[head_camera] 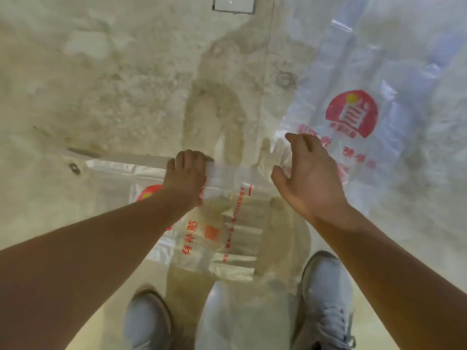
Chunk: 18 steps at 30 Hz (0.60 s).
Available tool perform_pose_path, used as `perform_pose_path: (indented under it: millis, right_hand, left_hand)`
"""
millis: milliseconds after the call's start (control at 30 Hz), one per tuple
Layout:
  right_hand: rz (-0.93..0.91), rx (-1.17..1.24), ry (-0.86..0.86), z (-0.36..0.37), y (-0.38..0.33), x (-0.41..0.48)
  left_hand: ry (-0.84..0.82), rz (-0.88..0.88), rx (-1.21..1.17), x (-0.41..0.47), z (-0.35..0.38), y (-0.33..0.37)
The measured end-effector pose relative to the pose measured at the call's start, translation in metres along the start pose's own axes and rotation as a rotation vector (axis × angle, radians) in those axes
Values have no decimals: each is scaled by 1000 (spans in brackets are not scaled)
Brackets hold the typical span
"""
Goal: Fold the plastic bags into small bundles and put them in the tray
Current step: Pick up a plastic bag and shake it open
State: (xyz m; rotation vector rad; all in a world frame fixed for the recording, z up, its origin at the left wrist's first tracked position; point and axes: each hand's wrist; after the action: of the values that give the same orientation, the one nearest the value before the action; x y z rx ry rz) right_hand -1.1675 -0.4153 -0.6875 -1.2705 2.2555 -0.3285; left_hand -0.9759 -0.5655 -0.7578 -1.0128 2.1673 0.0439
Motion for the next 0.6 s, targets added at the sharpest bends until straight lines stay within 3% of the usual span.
perform_pose_path:
  millis: [100,200,300,400,500,600]
  right_hand:
    - [27,-23,-18,7,15,10]
    - [88,19,-41,2,20,23]
    - [222,176,-46,-2,21,41]
    - [434,263,-52,4,21,68]
    - [588,165,-79,21,18,108]
    - [574,13,-38,40,21,145]
  left_hand:
    - [68,-21,41,14,6,4]
    - [-8,34,-53,26,-8,-5]
    - [-38,79,-174,20,-31,-16]
    - [-78,14,-210,11,-53,-26]
    - [16,-93,-281,3,-56,-35]
    - [99,-108,-389,-2,-51,-41]
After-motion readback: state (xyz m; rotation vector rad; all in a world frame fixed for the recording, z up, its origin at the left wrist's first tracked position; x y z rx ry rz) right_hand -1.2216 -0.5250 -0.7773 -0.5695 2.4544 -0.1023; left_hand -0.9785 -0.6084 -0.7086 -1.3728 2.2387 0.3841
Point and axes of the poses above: each hand's wrist, its own x-axis towards the middle knuckle, its own z-axis out of the palm, y = z × x, and after that the axes turned 9 degrees about -z, right-handed
